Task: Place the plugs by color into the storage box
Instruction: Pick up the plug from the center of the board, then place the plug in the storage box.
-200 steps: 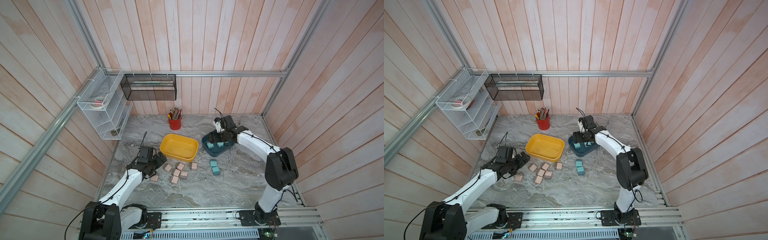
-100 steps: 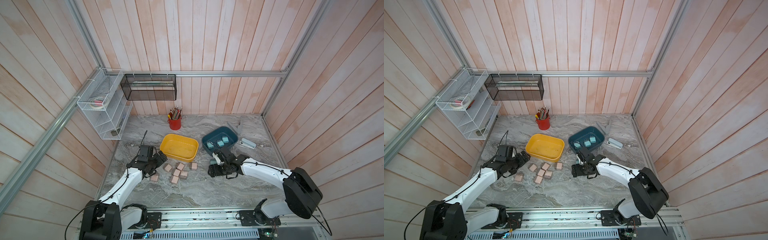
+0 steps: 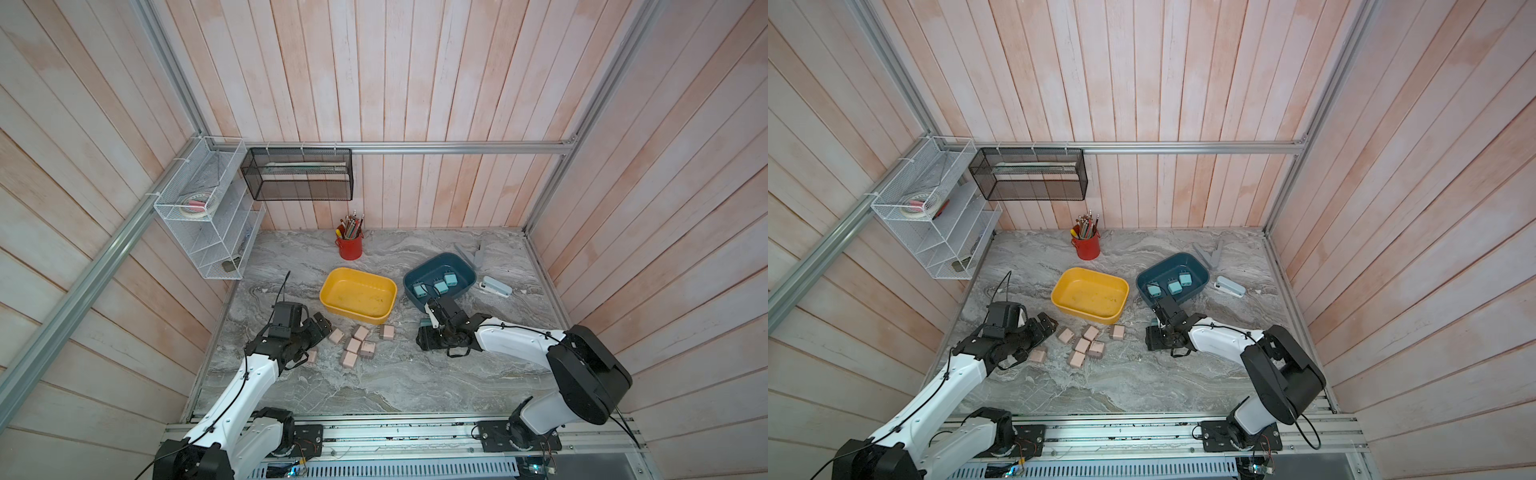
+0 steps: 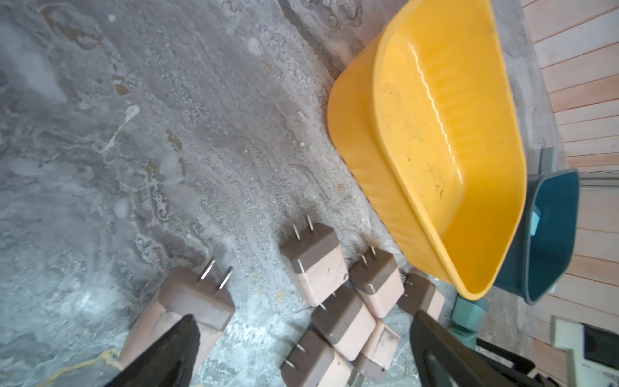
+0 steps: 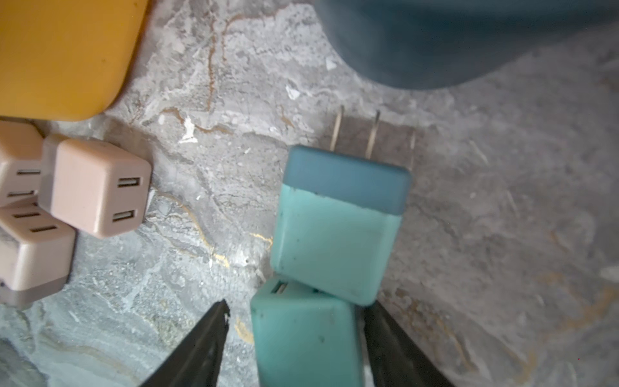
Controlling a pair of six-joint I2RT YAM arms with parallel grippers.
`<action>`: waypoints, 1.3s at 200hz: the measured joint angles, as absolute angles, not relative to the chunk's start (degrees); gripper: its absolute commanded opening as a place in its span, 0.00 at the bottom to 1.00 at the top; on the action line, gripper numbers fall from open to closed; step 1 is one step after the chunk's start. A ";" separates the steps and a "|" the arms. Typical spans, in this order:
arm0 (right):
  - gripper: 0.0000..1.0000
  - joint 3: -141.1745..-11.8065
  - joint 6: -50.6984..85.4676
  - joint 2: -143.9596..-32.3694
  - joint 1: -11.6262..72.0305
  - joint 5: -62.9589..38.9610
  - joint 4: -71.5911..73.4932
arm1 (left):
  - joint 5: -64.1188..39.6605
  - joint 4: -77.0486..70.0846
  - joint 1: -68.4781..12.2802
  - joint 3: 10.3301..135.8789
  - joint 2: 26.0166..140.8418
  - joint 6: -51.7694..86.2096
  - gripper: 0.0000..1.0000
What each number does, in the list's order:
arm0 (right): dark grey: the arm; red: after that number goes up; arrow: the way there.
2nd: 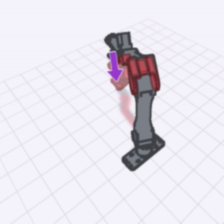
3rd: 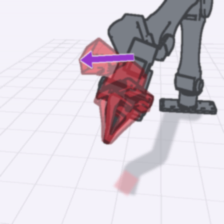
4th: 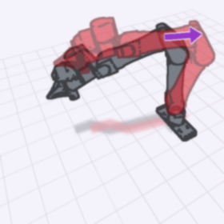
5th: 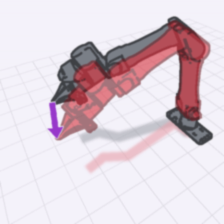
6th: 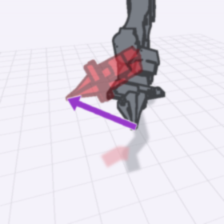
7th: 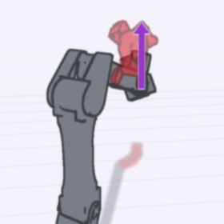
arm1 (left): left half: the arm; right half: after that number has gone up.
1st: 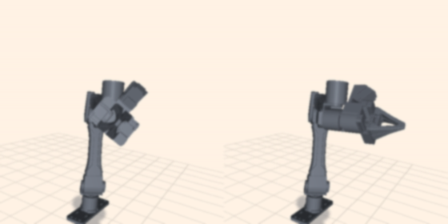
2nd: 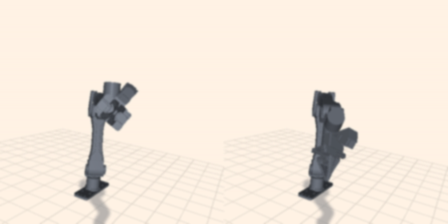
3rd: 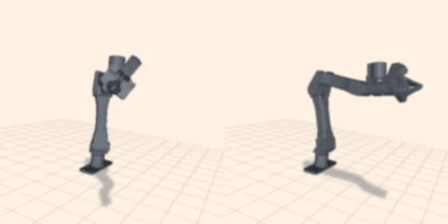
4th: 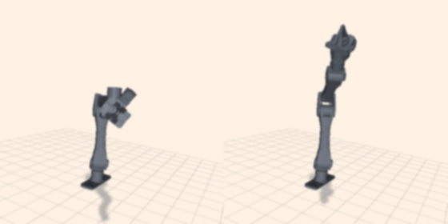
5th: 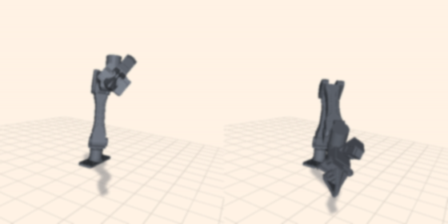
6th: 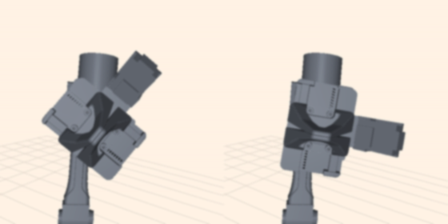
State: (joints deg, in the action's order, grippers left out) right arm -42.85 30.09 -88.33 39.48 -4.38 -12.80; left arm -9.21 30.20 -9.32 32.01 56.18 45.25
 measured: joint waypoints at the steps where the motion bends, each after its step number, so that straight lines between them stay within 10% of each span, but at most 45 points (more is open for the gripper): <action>1: 0.54 -42.85 30.13 -88.40 39.48 -4.21 -12.75 | -9.21 30.24 -9.32 31.99 56.16 45.25 1.00; 149: 0.38 -61.12 25.69 -81.91 27.53 -0.78 -30.48 | -9.37 29.04 -9.28 32.08 58.87 46.44 1.00; 260: 0.38 -93.82 11.57 -119.37 14.06 -5.52 -31.05 | -8.93 27.42 -9.06 37.17 64.51 46.54 1.00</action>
